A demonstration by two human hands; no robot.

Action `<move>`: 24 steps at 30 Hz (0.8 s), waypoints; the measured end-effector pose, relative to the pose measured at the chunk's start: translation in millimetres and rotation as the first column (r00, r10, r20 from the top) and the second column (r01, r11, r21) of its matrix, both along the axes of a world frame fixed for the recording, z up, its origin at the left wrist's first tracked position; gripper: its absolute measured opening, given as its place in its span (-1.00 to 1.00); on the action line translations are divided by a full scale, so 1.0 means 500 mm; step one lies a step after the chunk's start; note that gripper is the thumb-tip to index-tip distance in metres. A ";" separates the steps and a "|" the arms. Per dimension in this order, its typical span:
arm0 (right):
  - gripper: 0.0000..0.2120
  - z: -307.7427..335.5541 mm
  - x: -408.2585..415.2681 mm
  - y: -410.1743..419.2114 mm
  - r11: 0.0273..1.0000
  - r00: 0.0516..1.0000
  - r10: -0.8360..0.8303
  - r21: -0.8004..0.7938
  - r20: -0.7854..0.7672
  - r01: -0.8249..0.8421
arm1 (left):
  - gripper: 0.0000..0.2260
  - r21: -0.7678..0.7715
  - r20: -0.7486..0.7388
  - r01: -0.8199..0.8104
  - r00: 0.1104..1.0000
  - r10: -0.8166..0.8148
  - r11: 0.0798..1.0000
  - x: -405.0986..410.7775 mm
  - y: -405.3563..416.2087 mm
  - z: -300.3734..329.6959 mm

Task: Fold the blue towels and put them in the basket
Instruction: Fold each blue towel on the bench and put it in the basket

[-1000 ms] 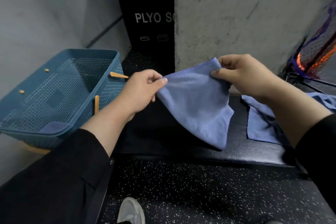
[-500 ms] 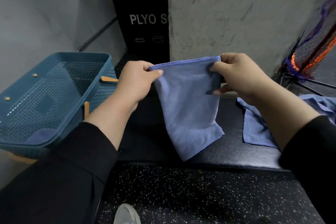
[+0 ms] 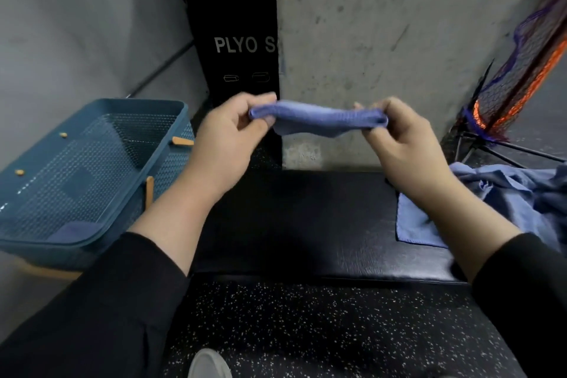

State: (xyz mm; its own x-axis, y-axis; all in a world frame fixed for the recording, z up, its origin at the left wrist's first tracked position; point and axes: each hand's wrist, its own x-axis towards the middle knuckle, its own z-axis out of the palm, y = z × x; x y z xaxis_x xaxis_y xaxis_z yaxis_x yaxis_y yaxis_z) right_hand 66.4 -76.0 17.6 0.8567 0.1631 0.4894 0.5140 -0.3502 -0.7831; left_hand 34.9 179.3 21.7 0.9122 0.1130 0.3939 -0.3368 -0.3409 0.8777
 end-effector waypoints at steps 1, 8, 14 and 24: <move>-0.72 -0.027 -0.013 -0.015 0.997 0.998 0.042 -0.058 -0.037 -0.044 | -0.77 0.071 -0.039 0.042 0.998 -0.039 0.997 -0.019 0.007 -0.022; -0.75 -0.243 -0.101 -0.081 0.687 0.904 0.156 -0.613 -0.399 -0.389 | -0.86 0.575 -0.412 0.379 0.900 -0.144 0.725 -0.112 0.041 -0.231; -0.75 -0.295 -0.122 -0.069 0.529 0.936 0.224 -0.773 -0.270 -0.349 | -0.91 0.773 -0.394 0.399 0.911 -0.119 0.493 -0.129 0.035 -0.292; -0.71 -0.317 -0.102 -0.077 0.583 0.944 0.214 -0.742 -0.252 -0.330 | -0.85 0.630 -0.555 0.543 0.815 -0.167 0.556 -0.125 0.017 -0.291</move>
